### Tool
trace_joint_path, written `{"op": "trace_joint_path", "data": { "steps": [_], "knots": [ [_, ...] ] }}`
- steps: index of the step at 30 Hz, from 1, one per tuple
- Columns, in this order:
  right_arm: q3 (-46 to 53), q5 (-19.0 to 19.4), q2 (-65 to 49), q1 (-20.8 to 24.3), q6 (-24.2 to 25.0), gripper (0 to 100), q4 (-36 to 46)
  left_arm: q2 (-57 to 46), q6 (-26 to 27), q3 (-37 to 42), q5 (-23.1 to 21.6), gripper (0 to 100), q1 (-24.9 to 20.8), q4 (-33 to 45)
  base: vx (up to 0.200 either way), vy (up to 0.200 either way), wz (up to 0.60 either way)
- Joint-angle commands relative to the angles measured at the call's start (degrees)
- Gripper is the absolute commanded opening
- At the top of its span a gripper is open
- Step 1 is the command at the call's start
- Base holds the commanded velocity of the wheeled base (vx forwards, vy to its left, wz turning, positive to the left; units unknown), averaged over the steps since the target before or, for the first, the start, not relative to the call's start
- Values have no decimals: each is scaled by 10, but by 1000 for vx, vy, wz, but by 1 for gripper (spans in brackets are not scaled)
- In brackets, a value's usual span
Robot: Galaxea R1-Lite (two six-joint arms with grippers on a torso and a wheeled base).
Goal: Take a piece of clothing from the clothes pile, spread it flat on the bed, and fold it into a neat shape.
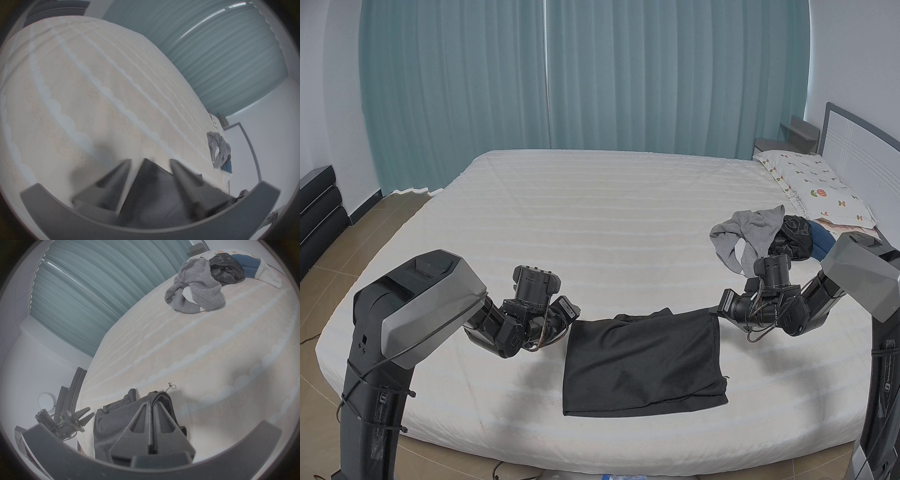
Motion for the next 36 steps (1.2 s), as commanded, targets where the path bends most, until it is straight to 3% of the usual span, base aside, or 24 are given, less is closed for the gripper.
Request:
{"op": "trace_joint_path", "data": {
  "steps": [1, 7, 8, 21, 24, 29, 36],
  "knots": [
    [-4, 0, 2, 5, 0, 0, 0, 11, 13, -7, -3, 100, -9, 0, 0, 0, 0],
    [-6, 0, 4, 6, 0, 0, 0, 17, 13, -26, -26, 100, -10, 1, 0, 0, 0],
    [-6, 0, 6, 6, 0, 0, 0, 18, 13, -28, -29, 0, -10, 1, 0, 0, 0],
    [1, -2, 1, 0, 0, 0, 0, 29, 16, -33, -20, 0, -13, 2, 0, 0, 0],
    [1, -3, -1, -1, 0, 0, 0, 27, 9, -33, 7, 0, -9, 2, 0, 0, 0],
    [1, -13, 2, -7, 0, 0, -12, 30, -35, -35, 96, 0, -10, -37, 0, 0, 0],
    [3, -16, 15, -5, -1, 0, -18, 31, -33, -22, 96, 0, -9, -57, 0, 0, 0]
  ]
}}
